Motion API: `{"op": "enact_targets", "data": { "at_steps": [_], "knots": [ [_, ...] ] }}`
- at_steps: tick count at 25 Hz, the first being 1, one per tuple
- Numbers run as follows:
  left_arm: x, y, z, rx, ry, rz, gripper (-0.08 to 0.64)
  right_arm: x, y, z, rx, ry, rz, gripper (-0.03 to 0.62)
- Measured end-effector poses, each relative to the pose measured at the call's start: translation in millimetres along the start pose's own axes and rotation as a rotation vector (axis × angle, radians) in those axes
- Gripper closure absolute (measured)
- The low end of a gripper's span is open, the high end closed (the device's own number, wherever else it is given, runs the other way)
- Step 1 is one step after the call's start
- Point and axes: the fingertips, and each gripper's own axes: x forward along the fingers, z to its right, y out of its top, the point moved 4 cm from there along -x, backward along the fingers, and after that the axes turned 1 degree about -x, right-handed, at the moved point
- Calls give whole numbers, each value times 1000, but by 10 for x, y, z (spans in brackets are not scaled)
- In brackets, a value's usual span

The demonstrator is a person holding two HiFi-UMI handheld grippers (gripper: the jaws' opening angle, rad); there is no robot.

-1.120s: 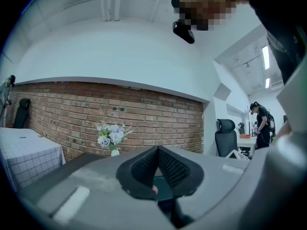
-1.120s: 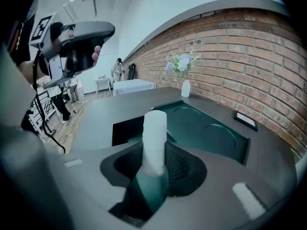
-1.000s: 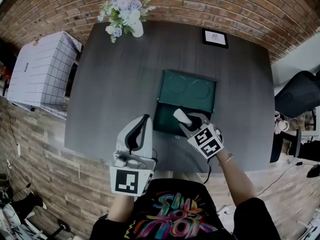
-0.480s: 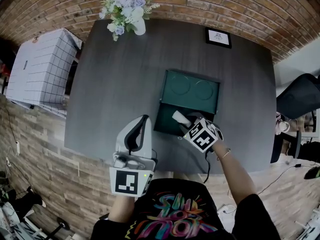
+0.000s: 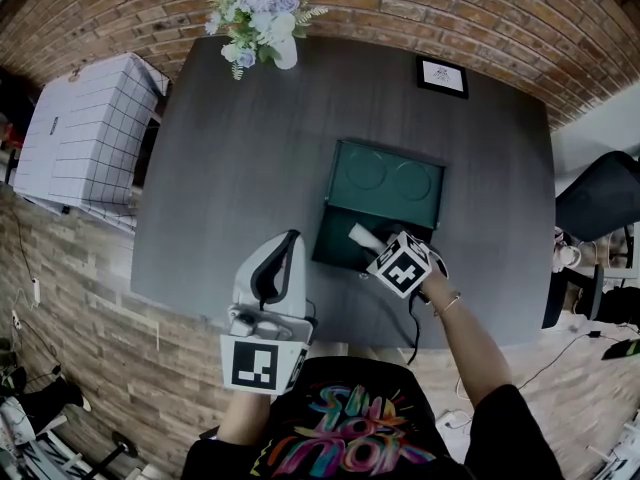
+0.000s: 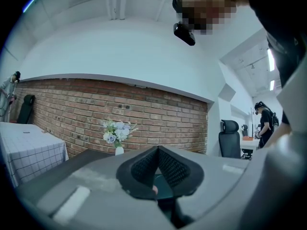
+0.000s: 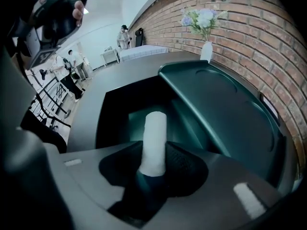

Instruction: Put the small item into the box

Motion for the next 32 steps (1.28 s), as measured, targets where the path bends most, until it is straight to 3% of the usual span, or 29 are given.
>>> {"op": "enact_targets", "data": {
  "at_steps": [9, 16, 32],
  "knots": [
    [-6, 13, 12, 0, 3, 8, 558, 12, -4, -22, 21, -8, 2, 414],
    [-7, 64, 33, 15, -8, 24, 558, -89, 55, 58, 37, -76, 73, 380],
    [9, 183, 128, 25, -35, 47, 558, -442, 133, -12, 71, -56, 199, 341]
  ]
}}
